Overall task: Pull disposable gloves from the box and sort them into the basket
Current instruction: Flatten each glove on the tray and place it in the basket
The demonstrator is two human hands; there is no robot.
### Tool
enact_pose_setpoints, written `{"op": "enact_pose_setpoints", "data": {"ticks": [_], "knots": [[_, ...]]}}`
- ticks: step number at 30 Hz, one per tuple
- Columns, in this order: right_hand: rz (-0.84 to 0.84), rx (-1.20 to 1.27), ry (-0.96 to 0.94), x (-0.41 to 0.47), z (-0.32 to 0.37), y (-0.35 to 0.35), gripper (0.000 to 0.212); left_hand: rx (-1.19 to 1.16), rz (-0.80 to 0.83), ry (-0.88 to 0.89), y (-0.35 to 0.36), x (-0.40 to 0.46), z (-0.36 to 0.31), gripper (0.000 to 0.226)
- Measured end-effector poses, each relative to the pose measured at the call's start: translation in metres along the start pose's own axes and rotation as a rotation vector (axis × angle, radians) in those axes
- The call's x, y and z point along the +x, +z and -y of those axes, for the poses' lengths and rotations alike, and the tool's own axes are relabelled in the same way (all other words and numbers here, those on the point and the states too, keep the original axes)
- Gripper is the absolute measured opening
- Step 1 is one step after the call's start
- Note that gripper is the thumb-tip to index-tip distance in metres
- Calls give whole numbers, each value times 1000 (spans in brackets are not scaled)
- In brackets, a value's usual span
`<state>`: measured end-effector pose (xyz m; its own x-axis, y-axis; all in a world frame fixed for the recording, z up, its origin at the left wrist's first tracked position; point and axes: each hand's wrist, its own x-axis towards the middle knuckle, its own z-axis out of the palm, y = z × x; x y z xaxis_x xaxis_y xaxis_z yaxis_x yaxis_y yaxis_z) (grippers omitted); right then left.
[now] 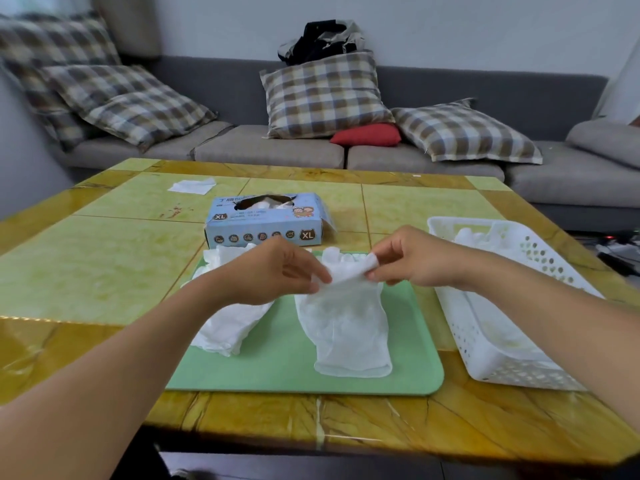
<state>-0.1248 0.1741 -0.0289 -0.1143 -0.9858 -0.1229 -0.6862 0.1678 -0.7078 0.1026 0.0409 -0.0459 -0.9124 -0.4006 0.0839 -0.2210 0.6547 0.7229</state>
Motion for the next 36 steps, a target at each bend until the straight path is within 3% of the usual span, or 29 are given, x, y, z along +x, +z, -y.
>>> {"op": "enact_pose_setpoints", "data": {"ticks": [7, 13, 16, 19, 21, 23, 25, 28, 29, 32, 36], "knots": [[178, -173, -61, -11, -1, 6, 15, -67, 234, 16, 5, 0, -4, 23], [343, -372, -96, -22, -3, 22, 19, 35, 475, -33, 15, -5, -1, 25], [449, -386, -63, -26, -1, 31, 18, 85, 591, -54, 17, -6, -5, 22], [572, -377, -15, -25, 7, 21, 30, 46, 671, -69, 14, -6, -11, 20], [538, -312, 44, -21, 10, 2, 32, -15, 680, -89, 6, -5, -14, 19], [322, -205, 118, -7, 6, -14, 24, -90, 625, -114, -1, -4, -14, 17], [71, -254, 179, 13, -4, -17, 17, -106, 402, -139, 2, 1, -12, 20], [-36, -601, 291, 43, -18, -5, 27, 308, -154, -141, 15, 16, 4, 25], [-25, -666, 339, 50, -21, 0, 33, 453, -236, -176, 19, 19, 10, 30], [-29, -704, 406, 59, -22, 6, 45, 550, -134, -380, 24, 28, 33, 52], [-64, -487, 454, 57, -22, 6, 47, 418, -54, -383, 21, 33, 45, 42]]}}
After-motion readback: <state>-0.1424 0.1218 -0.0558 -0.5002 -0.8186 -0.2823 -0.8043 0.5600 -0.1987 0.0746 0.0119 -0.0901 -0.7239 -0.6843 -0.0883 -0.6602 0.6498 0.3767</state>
